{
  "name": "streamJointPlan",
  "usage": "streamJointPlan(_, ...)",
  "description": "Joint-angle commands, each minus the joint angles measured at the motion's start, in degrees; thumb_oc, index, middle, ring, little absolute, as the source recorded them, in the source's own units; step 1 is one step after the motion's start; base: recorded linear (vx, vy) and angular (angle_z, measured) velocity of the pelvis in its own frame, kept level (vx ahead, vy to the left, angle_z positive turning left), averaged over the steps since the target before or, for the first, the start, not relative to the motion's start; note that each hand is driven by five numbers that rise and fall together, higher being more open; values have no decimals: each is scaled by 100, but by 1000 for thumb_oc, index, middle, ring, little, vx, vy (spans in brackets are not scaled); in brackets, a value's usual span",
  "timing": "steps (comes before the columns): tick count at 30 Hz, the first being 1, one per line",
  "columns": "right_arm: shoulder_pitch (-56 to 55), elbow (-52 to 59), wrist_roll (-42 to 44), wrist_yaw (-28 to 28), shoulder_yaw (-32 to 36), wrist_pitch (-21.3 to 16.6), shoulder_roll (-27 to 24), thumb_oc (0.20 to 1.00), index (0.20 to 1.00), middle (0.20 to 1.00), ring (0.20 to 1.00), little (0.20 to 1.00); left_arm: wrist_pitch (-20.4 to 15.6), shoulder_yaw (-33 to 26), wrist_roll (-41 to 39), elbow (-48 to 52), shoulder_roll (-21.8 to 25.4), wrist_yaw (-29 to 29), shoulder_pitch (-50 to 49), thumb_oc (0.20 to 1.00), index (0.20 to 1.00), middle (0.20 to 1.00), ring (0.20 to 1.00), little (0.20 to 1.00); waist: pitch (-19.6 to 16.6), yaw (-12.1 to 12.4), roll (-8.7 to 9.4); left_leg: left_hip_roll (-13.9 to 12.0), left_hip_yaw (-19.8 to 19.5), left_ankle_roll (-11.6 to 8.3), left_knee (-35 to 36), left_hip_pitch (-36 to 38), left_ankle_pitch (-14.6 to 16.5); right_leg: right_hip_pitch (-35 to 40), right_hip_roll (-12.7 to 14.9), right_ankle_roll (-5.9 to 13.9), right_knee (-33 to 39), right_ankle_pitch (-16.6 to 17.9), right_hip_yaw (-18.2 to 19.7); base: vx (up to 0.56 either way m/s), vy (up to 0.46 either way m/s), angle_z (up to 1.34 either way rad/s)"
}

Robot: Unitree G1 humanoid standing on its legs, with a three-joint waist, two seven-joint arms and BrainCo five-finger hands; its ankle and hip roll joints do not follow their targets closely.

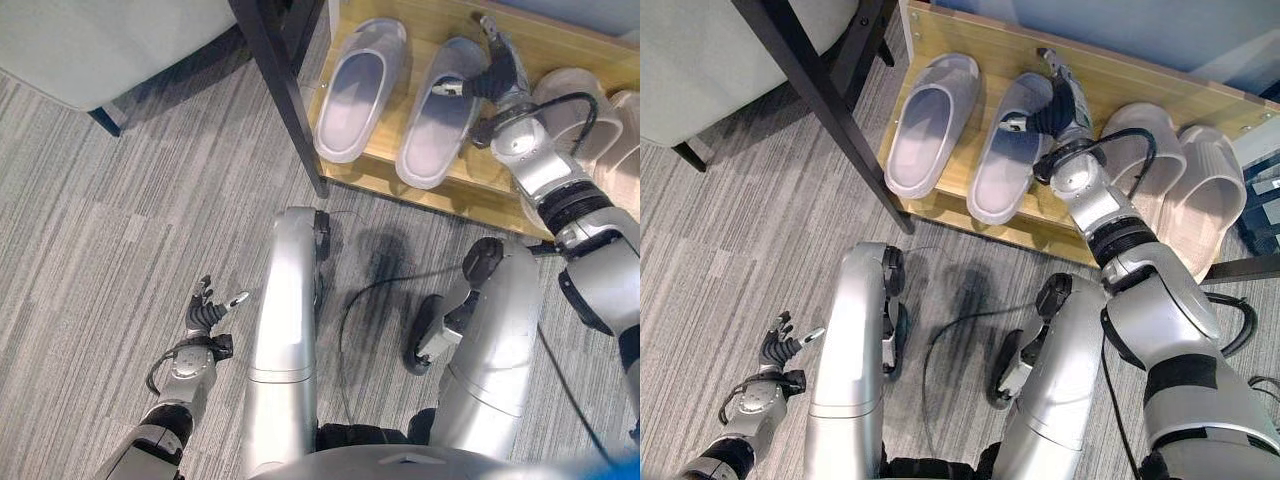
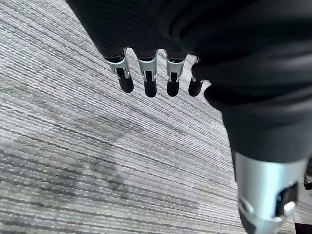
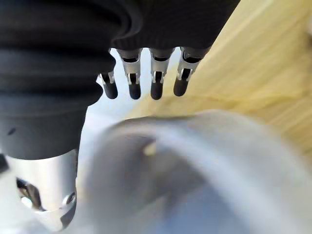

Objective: Arrange the slippers neatly on the shoe rack.

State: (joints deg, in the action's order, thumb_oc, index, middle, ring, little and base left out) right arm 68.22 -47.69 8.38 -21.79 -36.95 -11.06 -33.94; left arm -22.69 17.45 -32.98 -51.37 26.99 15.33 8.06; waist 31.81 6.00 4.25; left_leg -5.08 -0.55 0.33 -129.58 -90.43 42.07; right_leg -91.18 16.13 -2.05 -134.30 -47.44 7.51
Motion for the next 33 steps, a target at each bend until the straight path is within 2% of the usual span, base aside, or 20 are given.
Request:
streamJointPlan(1,115,415,-165,-319,25,-318,-228,1000,1000,1000,1000,1000,-27,56,124,115,-22,55,-268,1000,1000,1000,1000,1000,-202,251,143,16,-612,33,303,47,268,129,-81,-363,-92,594,1159,0,0,0)
streamJointPlan(9,-810,2040,-820,-684,618,-411,-326,1000,1000,1000,1000,1000,11,-142,330,136,-215,310,-314,1000,1000,1000,1000,1000,-202,56,207,22,-658,38,247,47,313,127,-121,-359,-172,514,1144,15,-7,-4)
streamJointPlan(10,-861,2370,-1156,-646,585,-331,-450,1000,1000,1000,1000,1000,42,-177,406,163,-200,315,-284,1000,1000,1000,1000,1000,-202,20,215,20,-672,28,243,47,312,126,-129,-362,-168,485,1132,13,-30,-9)
streamJointPlan(12,-1085,2595,-1294,-655,689,-308,-489,1000,1000,1000,1000,1000,55,-183,451,241,-214,326,-278,1000,1000,1000,1000,1000,-202,-7,208,23,-689,23,237,47,304,126,-148,-349,-172,482,1127,11,-29,-6)
streamJointPlan(15,-1549,2954,-1358,-623,935,-238,-270,1000,1000,1000,1000,1000,126,-185,513,273,-253,377,-272,1000,1000,1000,1000,1000,-202,-93,205,36,-734,17,197,47,307,125,-182,-343,-202,475,1124,9,-24,-2)
streamJointPlan(18,-1860,3067,-1341,-553,1029,-253,-85,1000,1000,1000,1000,1000,140,-208,595,257,-243,384,-296,1000,1000,1000,1000,1000,-202,-140,191,42,-740,16,165,47,312,124,-199,-338,-239,444,1114,16,-27,-5)
streamJointPlan(19,-2158,3098,-1264,-484,1057,-253,166,1000,1000,1000,1000,1000,122,-275,420,369,-312,384,-366,1000,1000,1000,1000,1000,-202,-154,167,58,-739,25,169,47,316,124,-190,-328,-241,444,1105,25,-41,-3)
streamJointPlan(20,-2198,3106,-1241,-477,1073,-259,211,1000,1000,1000,1000,1000,118,-305,358,380,-323,382,-362,1000,1000,1000,1000,1000,-202,-157,171,62,-736,27,177,47,312,124,-188,-326,-241,447,1100,20,-31,-4)
streamJointPlan(33,-2144,2948,-914,-380,922,-340,788,1000,1000,1000,1000,1000,154,-228,373,180,-374,440,-254,1000,1000,1000,1000,1000,-202,-150,156,64,-740,30,136,47,316,124,-209,-313,-272,469,1107,0,0,0)
